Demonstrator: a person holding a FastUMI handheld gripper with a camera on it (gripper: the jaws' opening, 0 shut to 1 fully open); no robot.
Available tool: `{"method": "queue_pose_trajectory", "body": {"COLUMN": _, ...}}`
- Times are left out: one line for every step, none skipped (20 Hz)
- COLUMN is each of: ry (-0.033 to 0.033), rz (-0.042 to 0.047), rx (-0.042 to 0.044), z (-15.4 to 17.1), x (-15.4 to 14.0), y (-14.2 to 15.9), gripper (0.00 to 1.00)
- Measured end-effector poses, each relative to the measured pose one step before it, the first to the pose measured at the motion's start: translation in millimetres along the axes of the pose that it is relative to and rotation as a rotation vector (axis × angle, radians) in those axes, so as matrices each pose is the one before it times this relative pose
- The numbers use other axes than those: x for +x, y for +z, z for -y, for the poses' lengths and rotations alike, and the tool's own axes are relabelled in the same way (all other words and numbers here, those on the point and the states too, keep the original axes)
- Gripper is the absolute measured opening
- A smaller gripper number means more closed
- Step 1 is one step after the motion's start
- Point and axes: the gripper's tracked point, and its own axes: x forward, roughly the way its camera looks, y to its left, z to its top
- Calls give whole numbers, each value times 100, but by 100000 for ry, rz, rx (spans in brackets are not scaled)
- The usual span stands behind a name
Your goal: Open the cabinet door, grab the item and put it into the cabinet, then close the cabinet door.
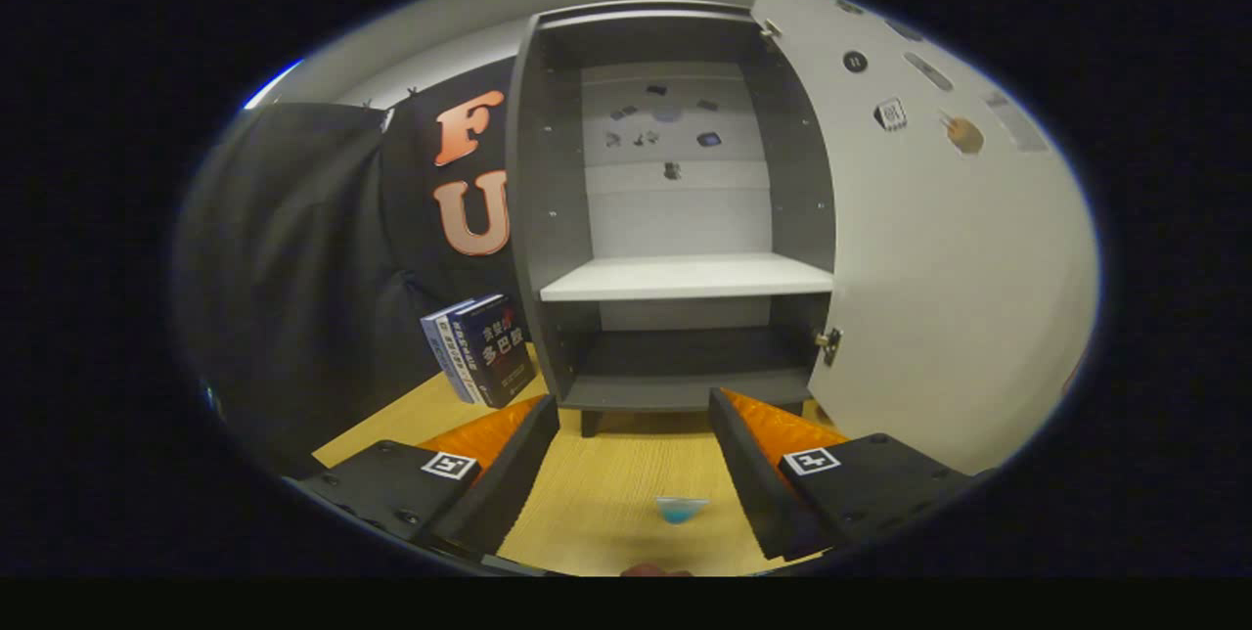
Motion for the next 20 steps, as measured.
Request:
{"method": "queue_pose_trajectory", "body": {"ry": 87, "rz": -5624, "rx": 3002, "z": 293, "x": 1179, "y": -2636, "gripper": 98}}
{"method": "queue_pose_trajectory", "body": {"ry": -1138, "rz": -5323, "rx": 1313, "z": 522, "x": 1099, "y": -2338, "gripper": 100}}
{"method": "queue_pose_trajectory", "body": {"ry": -1379, "rz": -3265, "rx": 442, "z": 719, "x": 1008, "y": -1758, "gripper": 100}}
{"method": "queue_pose_trajectory", "body": {"ry": -1758, "rz": -1825, "rx": -368, "z": 750, "x": 810, "y": -1205, "gripper": 99}}
{"method": "queue_pose_trajectory", "body": {"ry": -992, "rz": -1775, "rx": -1497, "z": 529, "x": 597, "y": -1168, "gripper": 98}}
{"method": "queue_pose_trajectory", "body": {"ry": -599, "rz": -1903, "rx": -2057, "z": 159, "x": 607, "y": -1264, "gripper": 98}}
{"method": "queue_pose_trajectory", "body": {"ry": -442, "rz": -1591, "rx": -1981, "z": 128, "x": 418, "y": -1101, "gripper": 98}}
{"method": "queue_pose_trajectory", "body": {"ry": -321, "rz": -1493, "rx": -1382, "z": -33, "x": 439, "y": -1009, "gripper": 98}}
{"method": "queue_pose_trajectory", "body": {"ry": -1282, "rz": 809, "rx": -2265, "z": 214, "x": 147, "y": -479, "gripper": 98}}
{"method": "queue_pose_trajectory", "body": {"ry": -2611, "rz": 2709, "rx": -2999, "z": 531, "x": 435, "y": 550, "gripper": 99}}
{"method": "queue_pose_trajectory", "body": {"ry": -1155, "rz": -1186, "rx": -3395, "z": 310, "x": 58, "y": -707, "gripper": 98}}
{"method": "queue_pose_trajectory", "body": {"ry": -1574, "rz": 1145, "rx": -2841, "z": 276, "x": -65, "y": 9, "gripper": 99}}
{"method": "queue_pose_trajectory", "body": {"ry": -399, "rz": -55, "rx": -1719, "z": 24, "x": 76, "y": -143, "gripper": 99}}
{"method": "queue_pose_trajectory", "body": {"ry": -234, "rz": 769, "rx": -893, "z": 56, "x": -3, "y": 167, "gripper": 99}}
{"method": "queue_pose_trajectory", "body": {"ry": 616, "rz": 454, "rx": -165, "z": -89, "x": 34, "y": 51, "gripper": 99}}
{"method": "queue_pose_trajectory", "body": {"ry": 300, "rz": 116, "rx": 290, "z": -62, "x": -151, "y": 18, "gripper": 98}}
{"method": "queue_pose_trajectory", "body": {"ry": -344, "rz": 635, "rx": 408, "z": 112, "x": -91, "y": 147, "gripper": 97}}
{"method": "queue_pose_trajectory", "body": {"ry": -617, "rz": 714, "rx": 48, "z": 101, "x": -98, "y": 25, "gripper": 98}}
{"method": "queue_pose_trajectory", "body": {"ry": -395, "rz": 306, "rx": -58, "z": 65, "x": 72, "y": -79, "gripper": 98}}
{"method": "queue_pose_trajectory", "body": {"ry": 192, "rz": -984, "rx": -257, "z": -39, "x": 133, "y": -399, "gripper": 98}}
